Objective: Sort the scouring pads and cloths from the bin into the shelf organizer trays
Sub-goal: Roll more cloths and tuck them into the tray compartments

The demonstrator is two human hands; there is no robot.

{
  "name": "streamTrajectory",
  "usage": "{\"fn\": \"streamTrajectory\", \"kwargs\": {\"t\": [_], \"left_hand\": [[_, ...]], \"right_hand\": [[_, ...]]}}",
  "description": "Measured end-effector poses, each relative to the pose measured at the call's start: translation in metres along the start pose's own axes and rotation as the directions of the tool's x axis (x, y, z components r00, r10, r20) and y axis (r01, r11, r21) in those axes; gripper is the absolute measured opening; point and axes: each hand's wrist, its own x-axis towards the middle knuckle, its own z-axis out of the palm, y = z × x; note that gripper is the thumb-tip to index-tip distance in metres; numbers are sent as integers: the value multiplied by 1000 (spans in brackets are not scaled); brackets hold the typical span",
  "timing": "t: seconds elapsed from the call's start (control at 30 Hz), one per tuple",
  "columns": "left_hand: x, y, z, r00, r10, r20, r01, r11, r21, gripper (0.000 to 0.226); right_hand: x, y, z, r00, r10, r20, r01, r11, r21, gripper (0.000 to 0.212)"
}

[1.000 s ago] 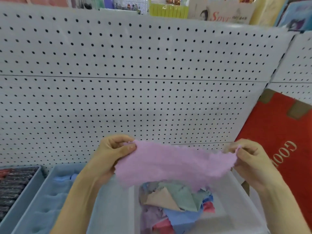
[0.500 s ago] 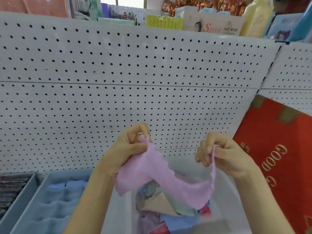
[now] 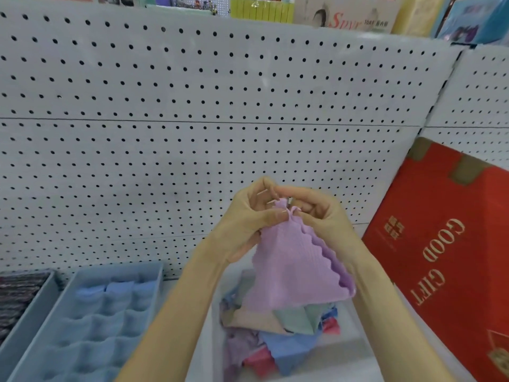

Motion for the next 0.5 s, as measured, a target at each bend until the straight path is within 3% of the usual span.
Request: {"fn": "streamTrajectory", "kwargs": {"t": [0.23, 0.3, 0.5], "left_hand": [[3, -6, -2, 999, 46, 1, -46, 999, 16, 36], [6, -11, -6, 999, 39, 28, -39, 999, 18, 48], [6, -30, -3, 996, -24, -86, 53, 936, 348, 93]], "right_hand": [[0, 8, -5, 996, 60, 62, -64, 996, 58, 49], [0, 7, -4, 995, 64, 82, -68, 996, 57, 48], [-10, 1, 5, 994, 18, 104, -30, 994, 108, 23]]}}
